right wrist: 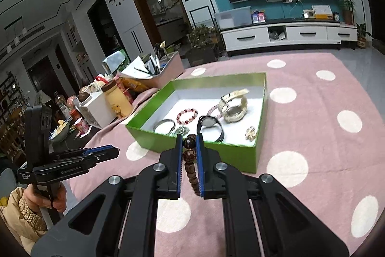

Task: Organize jewelry
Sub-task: 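Carry the ring and wooden bracelet into the green box and open both tools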

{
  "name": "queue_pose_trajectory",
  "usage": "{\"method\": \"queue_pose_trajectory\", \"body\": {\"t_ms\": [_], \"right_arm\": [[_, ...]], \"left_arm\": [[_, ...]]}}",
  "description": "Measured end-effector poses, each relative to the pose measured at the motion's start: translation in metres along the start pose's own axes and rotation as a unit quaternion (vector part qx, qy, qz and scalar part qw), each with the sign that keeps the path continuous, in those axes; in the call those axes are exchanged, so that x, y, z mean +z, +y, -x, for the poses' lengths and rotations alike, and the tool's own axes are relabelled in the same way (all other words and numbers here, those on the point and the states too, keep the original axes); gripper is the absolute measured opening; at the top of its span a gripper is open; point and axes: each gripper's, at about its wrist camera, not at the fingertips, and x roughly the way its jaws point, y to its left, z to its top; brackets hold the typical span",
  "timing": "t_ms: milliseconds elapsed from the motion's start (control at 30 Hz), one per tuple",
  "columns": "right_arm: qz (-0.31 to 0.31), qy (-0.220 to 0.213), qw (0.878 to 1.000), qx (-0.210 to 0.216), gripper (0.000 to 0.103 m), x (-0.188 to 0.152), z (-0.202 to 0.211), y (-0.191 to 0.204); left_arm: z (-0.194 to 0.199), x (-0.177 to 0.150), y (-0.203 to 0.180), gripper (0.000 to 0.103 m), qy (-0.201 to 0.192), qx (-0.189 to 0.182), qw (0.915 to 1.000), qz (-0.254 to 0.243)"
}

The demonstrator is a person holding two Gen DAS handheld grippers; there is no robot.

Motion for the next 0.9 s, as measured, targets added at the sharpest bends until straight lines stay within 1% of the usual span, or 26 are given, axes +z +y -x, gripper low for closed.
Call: {"method": "queue_pose_trajectory", "body": {"t_ms": [133, 467, 900], "right_arm": [[0.001, -0.008, 1.000, -0.004, 0.010, 0.011, -0.002, -0.005], [0.010, -0.027, 1.000, -0.011, 0.010, 0.034, -0.012, -0.011], [0.018, -0.021, 0.999, -0.028, 0.010, 0.050, -0.040, -0.022]], "left_arm": [[-0.002, 0.011, 0.002, 0.021, -0.005, 0.001, 1.0000, -0.001], [-0.014, 0.051, 0.001, 0.021, -0.022, -0.009, 0.9997, -0.002], [-0.049, 0.097, -0.003, 0.021, -0.017, -0.019, 0.9997, -0.007]]}}
